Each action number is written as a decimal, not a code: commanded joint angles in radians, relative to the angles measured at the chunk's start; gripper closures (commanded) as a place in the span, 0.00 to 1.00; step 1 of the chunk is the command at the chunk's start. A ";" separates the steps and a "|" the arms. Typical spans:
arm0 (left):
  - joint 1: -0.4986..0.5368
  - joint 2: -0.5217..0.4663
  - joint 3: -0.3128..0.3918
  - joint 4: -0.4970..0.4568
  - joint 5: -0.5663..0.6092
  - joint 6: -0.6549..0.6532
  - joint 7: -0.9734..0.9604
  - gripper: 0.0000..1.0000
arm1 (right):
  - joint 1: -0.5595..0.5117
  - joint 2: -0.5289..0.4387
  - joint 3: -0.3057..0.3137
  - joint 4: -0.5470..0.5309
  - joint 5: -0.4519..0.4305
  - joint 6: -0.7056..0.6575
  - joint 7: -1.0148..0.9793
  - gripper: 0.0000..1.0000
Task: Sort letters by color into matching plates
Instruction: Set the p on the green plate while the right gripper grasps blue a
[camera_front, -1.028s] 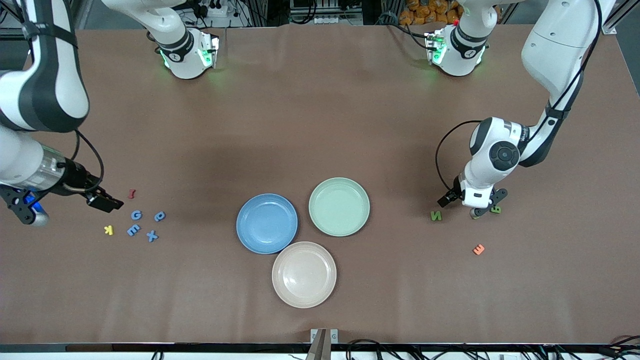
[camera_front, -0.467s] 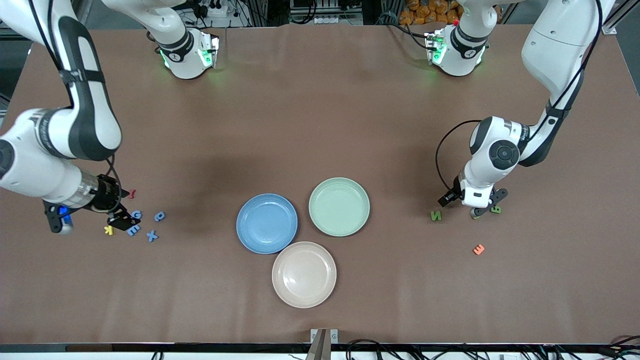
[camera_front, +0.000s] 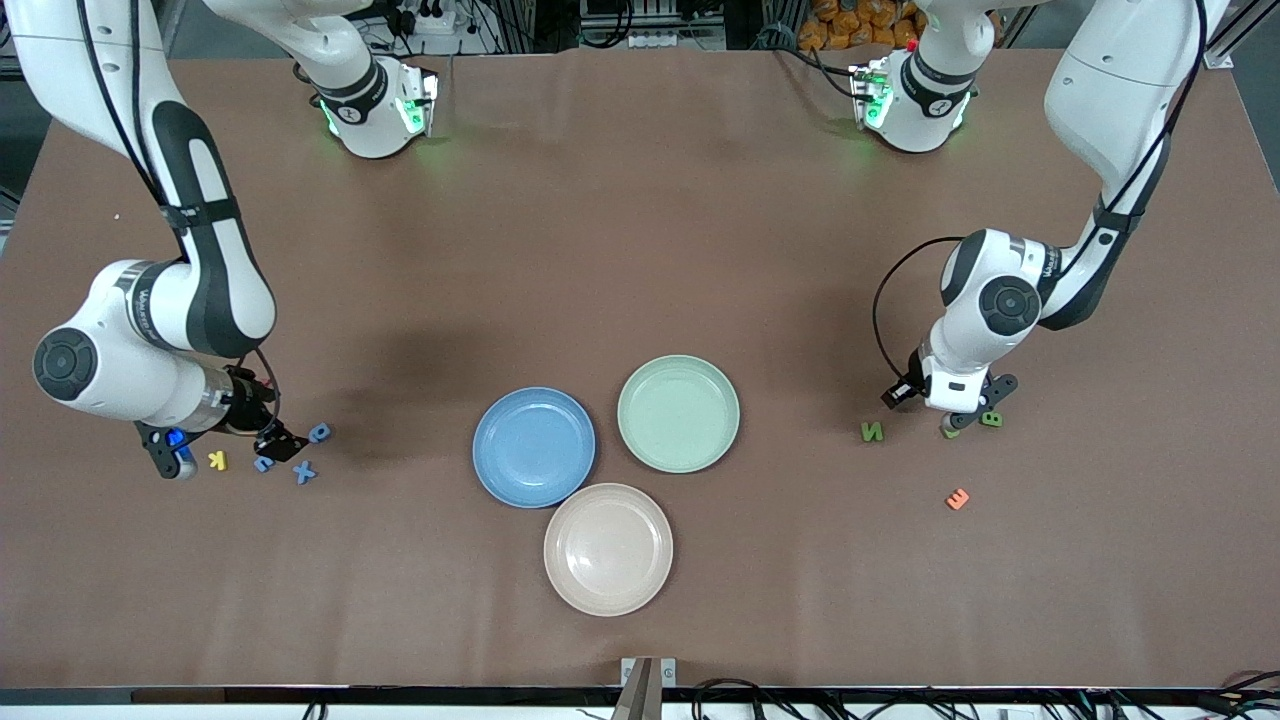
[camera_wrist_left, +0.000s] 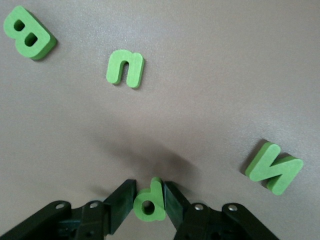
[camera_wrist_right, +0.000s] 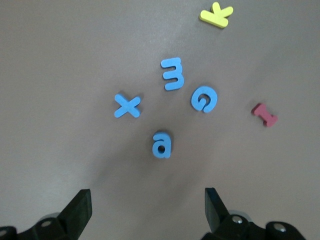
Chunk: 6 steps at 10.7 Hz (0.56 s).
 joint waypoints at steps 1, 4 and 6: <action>-0.001 -0.021 -0.008 -0.014 0.033 0.005 -0.034 1.00 | -0.034 0.022 0.011 -0.018 0.015 0.049 -0.127 0.00; -0.002 -0.024 -0.040 0.029 0.030 0.002 -0.047 1.00 | -0.034 0.071 0.012 -0.023 0.018 0.156 -0.122 0.00; -0.002 -0.024 -0.053 0.050 0.030 -0.001 -0.072 1.00 | -0.031 0.082 0.012 -0.041 0.022 0.188 -0.119 0.00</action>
